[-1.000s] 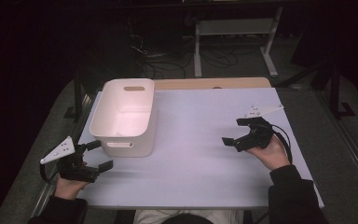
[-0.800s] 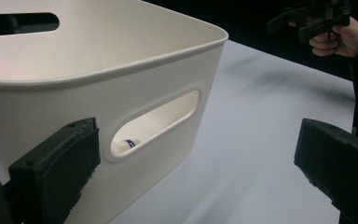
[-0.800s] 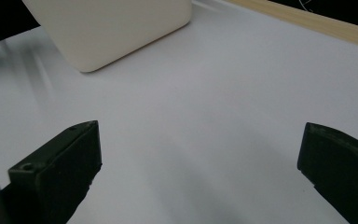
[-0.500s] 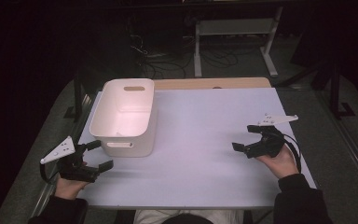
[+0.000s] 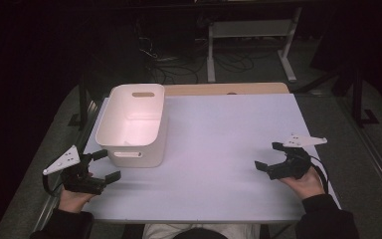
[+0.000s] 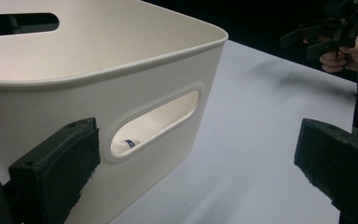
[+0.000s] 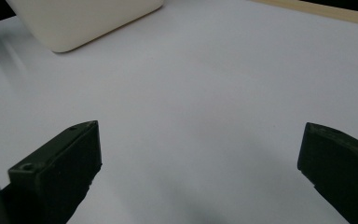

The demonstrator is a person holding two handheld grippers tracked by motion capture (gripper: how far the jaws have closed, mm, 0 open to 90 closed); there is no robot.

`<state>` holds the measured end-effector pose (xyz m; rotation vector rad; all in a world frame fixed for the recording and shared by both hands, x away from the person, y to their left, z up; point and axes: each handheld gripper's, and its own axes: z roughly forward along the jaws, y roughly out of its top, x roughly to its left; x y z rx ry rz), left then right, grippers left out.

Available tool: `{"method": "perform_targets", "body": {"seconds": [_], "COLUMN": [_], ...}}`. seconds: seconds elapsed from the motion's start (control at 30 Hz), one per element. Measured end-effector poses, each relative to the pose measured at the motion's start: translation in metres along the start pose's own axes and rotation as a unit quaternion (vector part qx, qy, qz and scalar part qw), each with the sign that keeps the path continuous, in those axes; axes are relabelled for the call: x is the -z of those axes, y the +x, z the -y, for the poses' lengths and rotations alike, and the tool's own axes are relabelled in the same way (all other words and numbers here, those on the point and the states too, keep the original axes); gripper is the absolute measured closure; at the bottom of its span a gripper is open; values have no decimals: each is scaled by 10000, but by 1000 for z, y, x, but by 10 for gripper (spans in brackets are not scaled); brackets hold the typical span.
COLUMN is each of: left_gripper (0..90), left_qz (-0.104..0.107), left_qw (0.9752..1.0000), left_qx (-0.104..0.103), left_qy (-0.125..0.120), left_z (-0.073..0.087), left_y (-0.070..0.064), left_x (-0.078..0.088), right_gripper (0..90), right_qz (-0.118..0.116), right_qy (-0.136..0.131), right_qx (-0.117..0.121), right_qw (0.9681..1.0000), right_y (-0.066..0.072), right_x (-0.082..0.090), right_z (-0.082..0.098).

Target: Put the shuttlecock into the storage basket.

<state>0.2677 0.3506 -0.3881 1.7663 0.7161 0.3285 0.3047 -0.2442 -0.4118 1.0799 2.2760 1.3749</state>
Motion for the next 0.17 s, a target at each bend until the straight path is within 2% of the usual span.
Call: {"method": "perform_targets", "body": {"seconds": [0.17], "left_gripper": [0], "left_qz": [-2], "left_qw": [10000], "left_qx": [3], "left_qy": [0], "left_z": [0], "left_y": [0], "left_x": [0], "right_gripper": [0], "right_qz": [41], "right_qy": [-145], "right_qx": [-73], "right_qw": [9999], "right_y": [0], "right_x": [6], "right_z": [9]}}
